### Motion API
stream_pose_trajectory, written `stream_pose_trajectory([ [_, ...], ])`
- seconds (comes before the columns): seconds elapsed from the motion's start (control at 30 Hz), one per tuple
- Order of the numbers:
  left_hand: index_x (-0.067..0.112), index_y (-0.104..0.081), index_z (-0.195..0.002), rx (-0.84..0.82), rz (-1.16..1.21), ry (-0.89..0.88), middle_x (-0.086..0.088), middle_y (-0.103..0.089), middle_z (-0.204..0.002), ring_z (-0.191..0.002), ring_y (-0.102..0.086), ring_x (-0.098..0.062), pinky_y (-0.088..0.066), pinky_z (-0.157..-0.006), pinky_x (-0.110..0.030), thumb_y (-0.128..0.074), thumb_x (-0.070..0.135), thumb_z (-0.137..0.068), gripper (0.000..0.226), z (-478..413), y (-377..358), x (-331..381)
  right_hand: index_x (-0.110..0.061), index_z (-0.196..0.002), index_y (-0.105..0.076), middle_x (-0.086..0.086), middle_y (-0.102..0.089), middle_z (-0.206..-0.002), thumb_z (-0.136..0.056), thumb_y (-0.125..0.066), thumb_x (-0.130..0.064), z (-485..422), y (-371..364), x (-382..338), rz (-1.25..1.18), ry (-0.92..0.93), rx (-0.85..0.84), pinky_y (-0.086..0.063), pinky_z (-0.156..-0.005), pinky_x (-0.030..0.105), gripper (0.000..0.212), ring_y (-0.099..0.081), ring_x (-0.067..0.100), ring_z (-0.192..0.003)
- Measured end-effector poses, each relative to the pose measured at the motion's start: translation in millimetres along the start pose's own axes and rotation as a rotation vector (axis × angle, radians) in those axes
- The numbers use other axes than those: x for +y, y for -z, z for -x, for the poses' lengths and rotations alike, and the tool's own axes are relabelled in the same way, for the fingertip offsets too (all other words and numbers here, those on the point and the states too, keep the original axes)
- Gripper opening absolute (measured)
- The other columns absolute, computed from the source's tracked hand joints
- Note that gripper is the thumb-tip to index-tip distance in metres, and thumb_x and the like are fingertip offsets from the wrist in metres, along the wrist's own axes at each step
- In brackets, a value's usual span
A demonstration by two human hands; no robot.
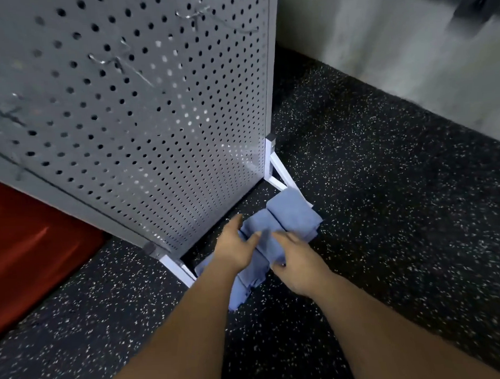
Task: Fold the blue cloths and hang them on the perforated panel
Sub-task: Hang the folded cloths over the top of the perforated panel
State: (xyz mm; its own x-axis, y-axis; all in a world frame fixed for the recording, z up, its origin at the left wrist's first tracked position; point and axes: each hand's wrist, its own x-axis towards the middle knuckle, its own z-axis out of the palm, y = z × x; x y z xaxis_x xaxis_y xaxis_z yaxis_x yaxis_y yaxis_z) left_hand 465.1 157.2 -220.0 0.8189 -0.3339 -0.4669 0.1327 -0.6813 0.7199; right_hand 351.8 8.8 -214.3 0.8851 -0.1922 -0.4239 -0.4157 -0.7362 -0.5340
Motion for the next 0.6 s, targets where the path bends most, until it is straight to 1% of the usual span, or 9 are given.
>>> stream_pose_trajectory([
  [0.1,0.016,-0.024,-0.169,-0.061,-0.018,0.021,-0.003,-0.036,-0.171,-0.156,-0.036,-0.024,-0.032,-0.125,-0.036,-0.071,0.045,-0.101,0.088,-22.8,-8.9,-5.3,-0.02,-0.168,-0.024,0.002,-0.033,-0.168,-0.101,-0.063,-0.031,-7.4,-10.0,11.4,-0.009,-0.025,-0.021,-0.039,-0.119,0.038,0.078,-0.034,0.026,-0.152],
  [0.17,0.014,-0.022,-0.169,-0.094,-0.056,0.03,-0.005,-0.037,-0.17,-0.156,-0.037,-0.025,-0.031,-0.125,-0.035,-0.07,0.046,-0.101,0.09,-32.8,-12.8,-11.9,-0.019,-0.168,-0.023,0.002,-0.031,-0.168,-0.101,-0.064,-0.03,-6.4,-16.3,18.0,-0.005,-0.041,-0.034,-0.037,-0.121,0.037,0.079,-0.031,0.025,-0.153],
  [0.23,0.013,-0.025,-0.168,-0.099,-0.035,0.048,-0.007,-0.043,-0.167,-0.152,-0.043,-0.026,-0.035,-0.124,-0.037,-0.072,0.047,-0.099,0.09,-39.4,-16.2,-19.4,-0.02,-0.168,-0.022,-0.001,-0.025,-0.171,-0.1,-0.064,-0.029,-3.6,-21.1,19.7,0.005,-0.042,-0.057,-0.034,-0.124,0.038,0.08,-0.027,0.023,-0.155],
  [0.33,0.012,-0.035,-0.164,-0.051,0.104,0.083,-0.006,-0.053,-0.158,-0.144,-0.051,-0.027,-0.042,-0.121,-0.045,-0.077,0.047,-0.095,0.088,-41.3,-21.0,-20.8,-0.021,-0.167,-0.023,-0.003,-0.021,-0.172,-0.099,-0.066,-0.028,-3.2,-24.6,18.0,0.007,-0.031,-0.056,-0.032,-0.126,0.037,0.081,-0.025,0.021,-0.157],
  [0.4,0.012,-0.056,-0.149,0.0,0.162,0.095,-0.003,-0.066,-0.139,-0.13,-0.063,-0.026,-0.05,-0.113,-0.046,-0.083,0.046,-0.09,0.073,-42.4,-23.5,-19.1,-0.02,-0.165,-0.027,-0.002,-0.025,-0.17,-0.098,-0.066,-0.027,-4.7,-25.1,15.9,0.004,-0.026,-0.045,-0.031,-0.126,0.036,0.078,-0.026,0.022,-0.156],
  [0.43,0.014,-0.069,-0.13,0.017,0.159,0.088,-0.002,-0.074,-0.123,-0.117,-0.07,-0.025,-0.056,-0.105,-0.047,-0.085,0.046,-0.088,0.056,-43.7,-24.7,-20.1,-0.02,-0.163,-0.03,-0.001,-0.028,-0.169,-0.097,-0.066,-0.027,-5.2,-25.5,15.2,0.002,-0.024,-0.042,-0.032,-0.125,0.036,0.075,-0.028,0.023,-0.155],
  [0.5,0.015,-0.075,-0.097,0.025,0.146,0.094,-0.004,-0.078,-0.094,-0.095,-0.074,-0.027,-0.061,-0.09,-0.046,-0.086,0.042,-0.087,0.031,-42.5,-24.6,-20.3,-0.019,-0.158,-0.036,0.0,-0.037,-0.163,-0.098,-0.065,-0.028,-5.6,-24.7,12.7,-0.021,-0.034,-0.031,-0.039,-0.119,0.037,0.067,-0.036,0.025,-0.15],
  [0.53,0.014,-0.074,-0.092,0.018,0.154,0.105,-0.006,-0.077,-0.09,-0.09,-0.073,-0.028,-0.062,-0.086,-0.043,-0.086,0.039,-0.088,0.028,-39.9,-22.4,-20.3,-0.019,-0.157,-0.038,0.0,-0.042,-0.16,-0.099,-0.063,-0.028,-5.0,-22.3,11.1,-0.033,-0.052,-0.012,-0.042,-0.115,0.038,0.064,-0.042,0.026,-0.146],
  [0.6,0.013,-0.073,-0.094,-0.016,0.199,0.097,-0.007,-0.075,-0.091,-0.084,-0.069,-0.026,-0.059,-0.08,-0.037,-0.085,0.031,-0.091,0.022,-29.8,-14.0,-16.4,-0.021,-0.158,-0.042,0.001,-0.052,-0.153,-0.104,-0.06,-0.03,-3.9,-13.3,5.7,-0.041,-0.106,0.064,-0.048,-0.108,0.037,0.058,-0.054,0.024,-0.136],
])
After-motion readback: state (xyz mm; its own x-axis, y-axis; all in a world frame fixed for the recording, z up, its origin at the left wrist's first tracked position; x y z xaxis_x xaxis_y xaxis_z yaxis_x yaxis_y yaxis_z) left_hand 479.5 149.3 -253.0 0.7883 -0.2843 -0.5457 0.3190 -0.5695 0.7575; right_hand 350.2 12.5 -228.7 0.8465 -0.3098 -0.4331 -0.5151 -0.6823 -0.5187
